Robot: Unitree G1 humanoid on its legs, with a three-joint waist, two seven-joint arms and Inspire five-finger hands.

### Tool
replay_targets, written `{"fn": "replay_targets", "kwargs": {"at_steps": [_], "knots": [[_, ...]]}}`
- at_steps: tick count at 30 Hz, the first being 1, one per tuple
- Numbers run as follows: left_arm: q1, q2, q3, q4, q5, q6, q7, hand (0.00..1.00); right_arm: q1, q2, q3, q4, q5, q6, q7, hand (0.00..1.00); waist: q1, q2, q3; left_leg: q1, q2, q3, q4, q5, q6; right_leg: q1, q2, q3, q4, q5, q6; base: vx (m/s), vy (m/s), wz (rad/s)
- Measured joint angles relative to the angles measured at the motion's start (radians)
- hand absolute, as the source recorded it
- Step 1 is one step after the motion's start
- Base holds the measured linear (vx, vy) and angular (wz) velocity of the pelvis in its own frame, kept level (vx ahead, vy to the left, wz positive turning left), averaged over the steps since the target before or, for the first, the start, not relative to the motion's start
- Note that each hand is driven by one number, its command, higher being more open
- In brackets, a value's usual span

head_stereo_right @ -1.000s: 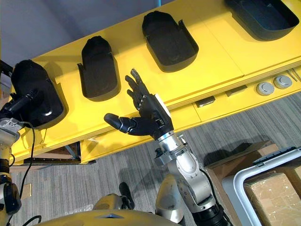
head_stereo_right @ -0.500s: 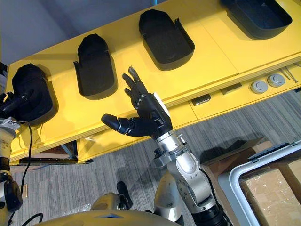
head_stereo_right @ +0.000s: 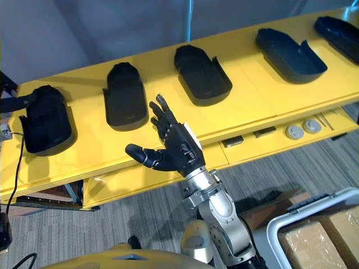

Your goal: Walk over and take three plastic housings, then place them on the shelf

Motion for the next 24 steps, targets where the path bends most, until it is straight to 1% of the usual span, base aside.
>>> {"fn": "replay_targets", "kwargs": {"at_steps": [1, 2, 4, 5, 7, 8, 9, 10, 11, 12, 13, 15, 16, 17, 18, 19, 20, 22, 23, 24], "knots": [[0.0, -0.001, -0.022, -0.051, -0.004, -0.028, 0.008, 1.0, 0.0, 0.008, 0.0, 0.0, -0.009, -0.02, 0.0, 1.0, 0.002, -0.001, -0.002, 0.001, 0.002, -0.017, 0.0, 0.0, 0.0, 0.018, 0.0, -0.017, -0.009, 0.0, 0.0, -0.01, -0.012, 0.28], [0.001, -0.004, -0.027, -0.082, -0.007, -0.042, 0.013, 1.0, -0.001, 0.011, 0.001, 0.0, -0.014, -0.028, -0.002, 1.0, 0.006, -0.003, -0.004, 0.0, 0.002, -0.023, 0.0, 0.001, -0.001, 0.021, 0.0, -0.024, -0.01, 0.0, 0.0, -0.02, -0.016, 0.3], [0.034, -0.023, -0.027, -0.216, -0.03, -0.105, 0.064, 1.0, -0.004, 0.013, 0.008, 0.0, -0.018, -0.042, -0.008, 1.0, 0.017, -0.009, -0.023, -0.007, 0.003, -0.041, -0.002, 0.007, 0.002, 0.033, 0.0, -0.04, -0.019, 0.0, 0.0, -0.02, -0.015, 0.21], [0.051, -0.036, -0.026, -0.255, -0.031, -0.125, 0.08, 1.0, -0.004, 0.013, 0.008, 0.0, -0.018, -0.045, -0.012, 1.0, 0.02, -0.008, -0.028, -0.005, 0.004, -0.046, -0.002, 0.008, 0.002, 0.04, 0.0, -0.046, -0.024, 0.001, 0.002, -0.01, -0.012, 0.19], [0.145, -0.124, -0.024, -0.421, -0.031, -0.204, 0.144, 1.0, -0.008, 0.014, 0.0, 0.004, -0.047, -0.05, -0.033, 1.0, 0.034, -0.005, -0.061, -0.005, 0.002, -0.066, -0.013, 0.015, 0.005, 0.056, -0.001, -0.068, -0.036, 0.001, 0.002, 0.0, -0.011, 0.24], [0.182, -0.155, -0.022, -0.477, -0.031, -0.23, 0.158, 1.0, -0.016, 0.016, -0.005, 0.011, -0.057, -0.054, -0.034, 1.0, 0.036, -0.005, -0.067, -0.006, 0.002, -0.074, -0.014, 0.017, 0.007, 0.062, -0.001, -0.075, -0.04, 0.001, 0.002, 0.0, -0.016, 0.26], [0.232, -0.204, -0.022, -0.546, -0.031, -0.264, 0.169, 1.0, -0.029, 0.016, -0.012, 0.024, -0.058, -0.061, -0.039, 1.0, 0.04, -0.007, -0.072, -0.007, 0.002, -0.084, -0.014, 0.018, 0.01, 0.071, -0.001, -0.085, -0.046, 0.002, 0.003, -0.02, -0.017, 0.27], [0.297, -0.277, -0.026, -0.629, -0.027, -0.305, 0.174, 1.0, -0.036, 0.017, -0.028, 0.035, -0.059, -0.064, -0.05, 1.0, 0.05, -0.007, -0.083, -0.017, 0.002, -0.097, -0.014, 0.02, 0.012, 0.074, 0.0, -0.094, -0.054, 0.002, 0.003, -0.02, -0.018, 0.28], [0.347, -0.331, -0.03, -0.685, -0.025, -0.331, 0.175, 1.0, -0.042, 0.02, -0.047, 0.043, -0.069, -0.065, -0.056, 1.0, 0.06, -0.007, -0.083, -0.019, 0.002, -0.103, -0.014, 0.021, 0.013, 0.083, 0.001, -0.104, -0.066, 0.003, 0.003, -0.03, -0.016, 0.29], [0.421, -0.4, -0.04, -0.752, -0.016, -0.37, 0.176, 1.0, -0.054, 0.02, -0.073, 0.064, -0.088, -0.07, -0.063, 1.0, 0.066, -0.007, -0.084, -0.023, 0.002, -0.115, -0.014, 0.022, 0.013, 0.096, 0.003, -0.118, -0.082, 0.007, -0.001, -0.02, -0.012, 0.24], [0.455, -0.428, -0.05, -0.778, 0.005, -0.389, 0.177, 1.0, -0.059, 0.02, -0.086, 0.076, -0.092, -0.07, -0.065, 1.0, 0.069, -0.007, -0.084, -0.025, 0.002, -0.123, -0.014, 0.022, 0.012, 0.103, 0.004, -0.122, -0.09, 0.01, 0.0, -0.03, -0.01, 0.31], [0.572, -0.504, -0.1, -0.845, 0.062, -0.476, 0.18, 1.0, -0.063, 0.027, -0.14, 0.115, -0.093, -0.072, -0.074, 1.0, 0.094, -0.015, -0.091, -0.04, 0.001, -0.142, -0.013, 0.025, 0.009, 0.115, 0.008, -0.137, -0.119, 0.023, 0.001, -0.03, -0.004, 0.28], [0.605, -0.525, -0.117, -0.857, 0.078, -0.509, 0.195, 1.0, -0.063, 0.035, -0.151, 0.126, -0.094, -0.072, -0.075, 1.0, 0.097, -0.019, -0.093, -0.046, 0.001, -0.15, -0.013, 0.026, 0.007, 0.121, 0.009, -0.143, -0.128, 0.026, 0.001, -0.02, -0.002, 0.21], [0.633, -0.55, -0.139, -0.861, 0.109, -0.556, 0.229, 1.0, -0.063, 0.042, -0.159, 0.139, -0.095, -0.078, -0.077, 1.0, 0.102, -0.023, -0.096, -0.051, 0.0, -0.155, -0.012, 0.028, 0.007, 0.122, 0.01, -0.144, -0.132, 0.028, 0.002, -0.01, -0.001, 0.13], [0.64, -0.564, -0.15, -0.861, 0.143, -0.575, 0.256, 1.0, -0.063, 0.048, -0.159, 0.145, -0.096, -0.083, -0.083, 1.0, 0.108, -0.024, -0.097, -0.051, -0.001, -0.155, -0.012, 0.028, 0.007, 0.122, 0.01, -0.144, -0.132, 0.029, 0.002, -0.01, 0.005, 0.07], [0.656, -0.585, -0.167, -0.861, 0.236, -0.609, 0.327, 1.0, -0.063, 0.059, -0.158, 0.152, -0.096, -0.084, -0.098, 1.0, 0.113, -0.029, -0.099, -0.052, -0.001, -0.156, -0.013, 0.028, 0.007, 0.122, 0.01, -0.144, -0.133, 0.029, 0.002, 0.0, 0.0, 0.0], [0.665, -0.594, -0.176, -0.861, 0.273, -0.626, 0.363, 1.0, -0.063, 0.063, -0.157, 0.155, -0.096, -0.085, -0.103, 1.0, 0.113, -0.031, -0.1, -0.052, -0.001, -0.157, -0.013, 0.028, 0.007, 0.123, 0.01, -0.144, -0.133, 0.029, 0.002, 0.0, 0.0, 0.0], [0.694, -0.628, -0.201, -0.857, 0.414, -0.674, 0.53, 1.0, -0.065, 0.078, -0.149, 0.18, -0.095, -0.102, -0.126, 1.0, 0.116, -0.04, -0.105, -0.053, -0.001, -0.162, -0.014, 0.028, 0.007, 0.126, 0.01, -0.148, -0.136, 0.029, 0.002, 0.01, 0.002, 0.04], [0.702, -0.64, -0.203, -0.854, 0.444, -0.687, 0.571, 1.0, -0.064, 0.08, -0.143, 0.188, -0.095, -0.111, -0.137, 1.0, 0.114, -0.042, -0.106, -0.053, -0.001, -0.164, -0.014, 0.028, 0.007, 0.128, 0.01, -0.149, -0.136, 0.029, 0.002, 0.02, 0.001, 0.08], [0.713, -0.666, -0.205, -0.841, 0.487, -0.708, 0.636, 1.0, -0.062, 0.083, -0.135, 0.205, -0.095, -0.124, -0.157, 1.0, 0.114, -0.046, -0.105, -0.053, -0.002, -0.17, -0.014, 0.028, 0.007, 0.133, 0.01, -0.156, -0.137, 0.029, 0.002, 0.02, -0.001, 0.16]]}}
